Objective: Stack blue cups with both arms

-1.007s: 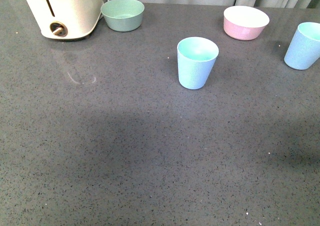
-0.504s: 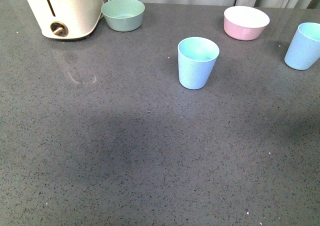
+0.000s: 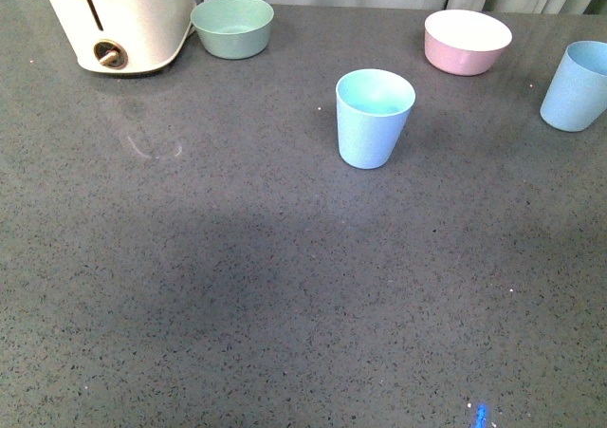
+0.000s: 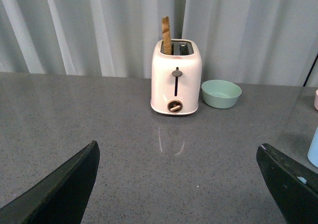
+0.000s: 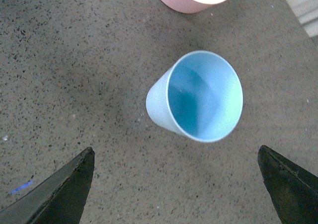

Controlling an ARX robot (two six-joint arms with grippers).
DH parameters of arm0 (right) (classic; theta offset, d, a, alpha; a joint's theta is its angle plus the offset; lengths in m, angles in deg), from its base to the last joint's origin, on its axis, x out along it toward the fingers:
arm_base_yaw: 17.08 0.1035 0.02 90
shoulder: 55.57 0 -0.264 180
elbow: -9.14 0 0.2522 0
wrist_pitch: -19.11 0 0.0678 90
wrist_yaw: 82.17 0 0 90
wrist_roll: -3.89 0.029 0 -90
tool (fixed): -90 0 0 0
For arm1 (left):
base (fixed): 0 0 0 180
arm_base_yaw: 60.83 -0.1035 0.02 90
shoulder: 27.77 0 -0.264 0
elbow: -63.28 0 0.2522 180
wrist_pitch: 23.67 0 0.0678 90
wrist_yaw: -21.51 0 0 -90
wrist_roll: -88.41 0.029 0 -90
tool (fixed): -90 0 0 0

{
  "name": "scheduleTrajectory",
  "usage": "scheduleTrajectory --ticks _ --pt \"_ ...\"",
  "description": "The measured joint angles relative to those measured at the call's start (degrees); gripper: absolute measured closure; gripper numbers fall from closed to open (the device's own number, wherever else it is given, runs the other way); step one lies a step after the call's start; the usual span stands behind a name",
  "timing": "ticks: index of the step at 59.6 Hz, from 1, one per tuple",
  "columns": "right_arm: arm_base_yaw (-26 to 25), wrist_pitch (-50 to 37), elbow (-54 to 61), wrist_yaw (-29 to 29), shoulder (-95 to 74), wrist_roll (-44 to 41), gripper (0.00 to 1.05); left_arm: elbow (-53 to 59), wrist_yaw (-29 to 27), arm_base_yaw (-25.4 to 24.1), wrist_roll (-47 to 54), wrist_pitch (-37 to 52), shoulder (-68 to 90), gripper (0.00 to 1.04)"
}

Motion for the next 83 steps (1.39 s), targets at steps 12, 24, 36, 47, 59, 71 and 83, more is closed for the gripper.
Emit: scheduleTrajectory --ticks 12,24,36,47,59,71,83 --pt "2.75 2.43 -7.58 -1.81 -8.04 -1.6 0.09 0.0 0.0 0.0 0.0 0.0 0.0 0.09" --pt "3.74 1.97 -9.66 -3.87 -12.17 -1.55 0.09 0.0 0.0 0.0 0.0 0.0 0.0 0.09" --pt "4.11 2.1 -9.68 -4.07 -14.19 -1.44 0.09 0.0 0.0 0.0 0.0 0.0 0.0 0.09" --pt "4.02 1.25 -9.77 -4.57 -15.43 -0.57 0.35 0.0 0.0 0.02 0.0 0.0 0.0 0.09" --pt "3.04 3.69 -11.52 -3.89 -16.02 1.75 0.72 0.0 0.0 0.0 0.0 0.0 0.0 0.09" --pt "1.66 6.78 -12.52 -1.79 -15.65 2.43 1.03 0.0 0.0 0.0 0.0 0.0 0.0 0.09" --pt "0.76 11.54 -12.41 3.91 -11.13 2.14 1.03 0.0 0.0 0.0 0.0 0.0 0.0 0.09"
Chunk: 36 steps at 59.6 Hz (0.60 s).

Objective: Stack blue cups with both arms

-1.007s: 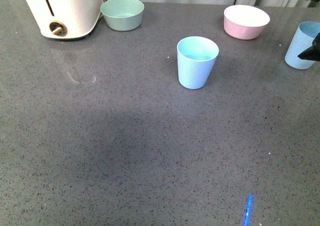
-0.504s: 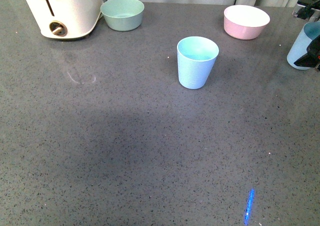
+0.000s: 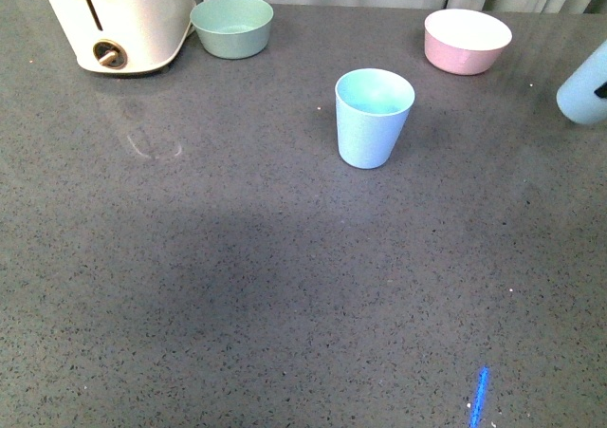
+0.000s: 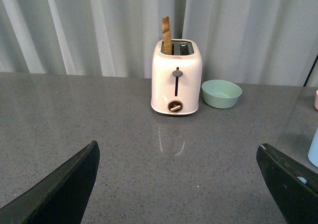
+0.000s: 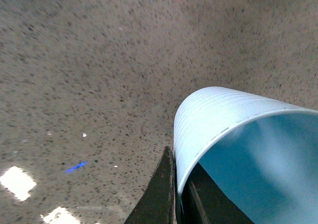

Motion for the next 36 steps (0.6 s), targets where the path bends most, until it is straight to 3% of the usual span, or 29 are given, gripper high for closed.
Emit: scheduleTrajectory --ticks 10,18,36 --pt "2.19 3.65 1.31 6.73 7.63 -0.68 1.03 0.0 0.0 0.0 0.0 0.0 0.0 0.09" --pt "7.56 6.49 2.95 10.49 15.12 -0.74 1.03 0.0 0.0 0.0 0.0 0.0 0.0 0.09" --pt "20.59 8.11 6.03 7.37 16.92 -0.94 1.03 0.0 0.0 0.0 0.0 0.0 0.0 0.09"
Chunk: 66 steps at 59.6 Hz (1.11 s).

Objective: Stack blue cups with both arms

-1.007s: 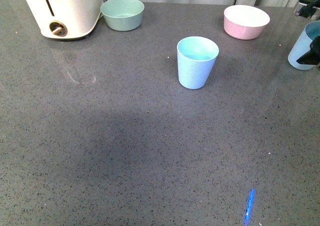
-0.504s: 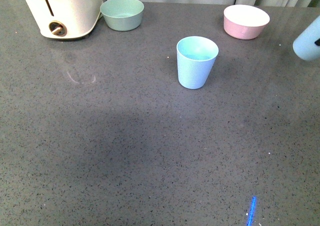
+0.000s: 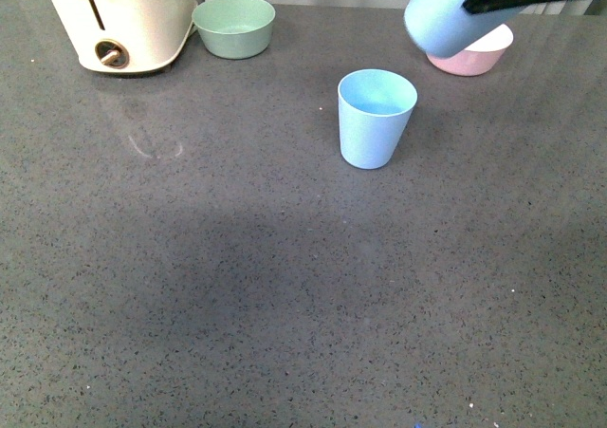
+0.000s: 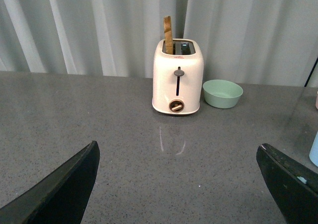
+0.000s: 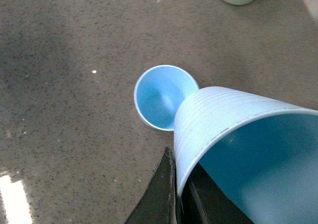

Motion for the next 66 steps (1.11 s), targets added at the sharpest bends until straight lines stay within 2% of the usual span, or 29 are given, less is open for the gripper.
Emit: scheduleTrajectory --ticks 24,54,62,66 --pt "6.14 0.33 -2.56 -5.62 -5.6 0.5 1.03 0.0 0.0 0.0 0.0 0.0 0.0 0.09" --pt "6.58 -0.87 -5.01 -8.35 -10.16 1.73 1.03 0.0 0.0 0.02 0.0 0.0 0.0 0.09" --pt "6.91 -2.05 -5.09 -8.55 -10.32 2.29 0.74 0.0 0.0 0.0 0.0 0.0 0.0 0.09" --pt "6.95 -2.36 -5.35 -8.68 -10.4 2.82 0.65 0.0 0.0 0.02 0.0 0.0 0.0 0.09"
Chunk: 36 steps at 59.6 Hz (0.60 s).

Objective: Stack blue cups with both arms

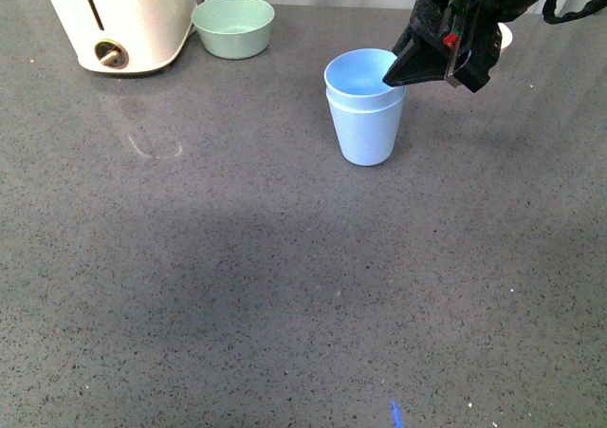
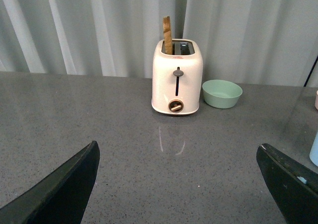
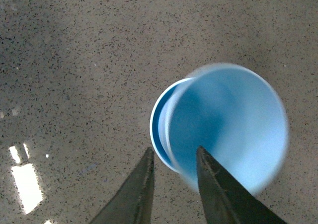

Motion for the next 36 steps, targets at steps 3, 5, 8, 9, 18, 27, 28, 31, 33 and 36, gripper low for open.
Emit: scheduleTrajectory --ticks 3,5,8,9,18,27,28,31,33,36 --pt "0.0 -0.28 -0.24 -0.11 -0.07 0.33 0.59 0.0 0.0 -0.02 0.0 0.0 0.0 0.09" --pt "0.0 -0.7 -0.48 -0.2 -0.07 0.66 0.51 0.0 0.0 0.0 0.0 0.0 0.0 0.09" --pt "-0.04 -1.51 -0.63 -0.2 -0.04 1.18 0.43 0.0 0.0 0.0 0.0 0.0 0.0 0.09" --pt "-0.13 -1.92 -0.63 0.02 0.07 1.49 0.39 0.0 0.0 -0.02 0.0 0.0 0.0 0.09" --pt "-1.57 -5.2 0.42 3.32 2.73 3.91 0.16 0.0 0.0 0.0 0.0 0.0 0.0 0.09" --pt "-7.21 -14.64 7.82 10.01 13.73 11.39 0.09 0.0 0.0 -0.02 0.0 0.0 0.0 0.09" --pt "-7.56 -15.3 8.39 10.19 14.45 11.93 0.09 0.0 0.0 -0.02 0.0 0.0 0.0 0.09" --pt "-9.33 -18.84 11.58 11.08 18.14 15.04 0.09 0.0 0.0 0.0 0.0 0.0 0.0 0.09" --pt "-10.27 -21.03 13.7 11.21 20.28 16.61 0.09 0.0 0.0 -0.02 0.0 0.0 0.0 0.09" --pt "-11.41 -24.33 16.83 10.78 23.15 19.63 0.09 0.0 0.0 -0.02 0.0 0.0 0.0 0.09"
